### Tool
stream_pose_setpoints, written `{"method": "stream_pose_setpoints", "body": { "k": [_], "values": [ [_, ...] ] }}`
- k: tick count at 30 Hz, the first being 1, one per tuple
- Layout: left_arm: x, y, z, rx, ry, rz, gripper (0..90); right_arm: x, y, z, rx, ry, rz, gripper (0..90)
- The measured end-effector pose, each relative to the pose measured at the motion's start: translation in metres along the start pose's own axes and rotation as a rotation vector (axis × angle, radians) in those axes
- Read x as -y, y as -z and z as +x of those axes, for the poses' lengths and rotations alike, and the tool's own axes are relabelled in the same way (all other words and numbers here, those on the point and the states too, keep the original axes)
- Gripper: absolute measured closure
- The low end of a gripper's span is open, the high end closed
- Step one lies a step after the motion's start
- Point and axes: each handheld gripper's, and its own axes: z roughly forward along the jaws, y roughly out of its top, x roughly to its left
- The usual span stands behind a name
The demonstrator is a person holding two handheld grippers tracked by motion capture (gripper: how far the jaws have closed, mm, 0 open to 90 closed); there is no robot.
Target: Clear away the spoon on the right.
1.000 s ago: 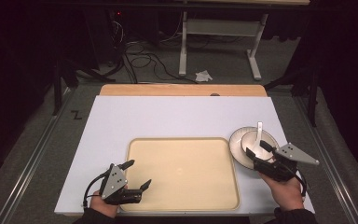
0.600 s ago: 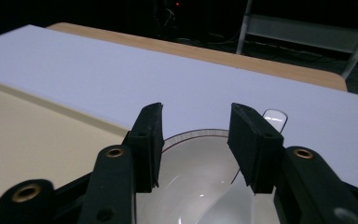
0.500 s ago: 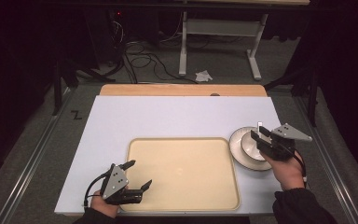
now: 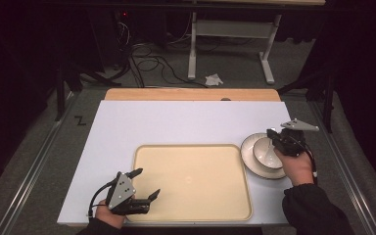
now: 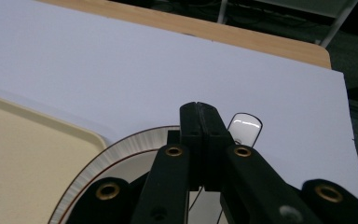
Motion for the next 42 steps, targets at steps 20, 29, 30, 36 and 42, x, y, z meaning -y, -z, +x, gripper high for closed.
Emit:
{"method": "stream_pose_setpoints", "body": {
  "k": [20,29,30,36,42],
  "values": [
    [0.000,0.000,0.000,0.004,-0.002,0.003,16.0,-0.005,-0.011,-0.015,0.030,-0.021,0.108,90.0],
    [0.000,-0.001,-0.001,0.009,-0.007,0.008,16.0,0.005,0.006,-0.033,0.048,-0.041,0.125,90.0],
    [0.000,-0.001,-0.001,0.009,-0.007,0.008,16.0,0.006,0.009,-0.035,0.049,-0.039,0.128,90.0],
    [0.000,-0.001,-0.001,0.010,-0.006,0.009,16.0,0.017,0.022,-0.042,0.048,-0.043,0.132,90.0],
    [0.000,-0.001,-0.001,0.008,-0.005,0.007,16.0,0.030,0.035,-0.045,0.039,-0.052,0.130,90.0]
  ]
}}
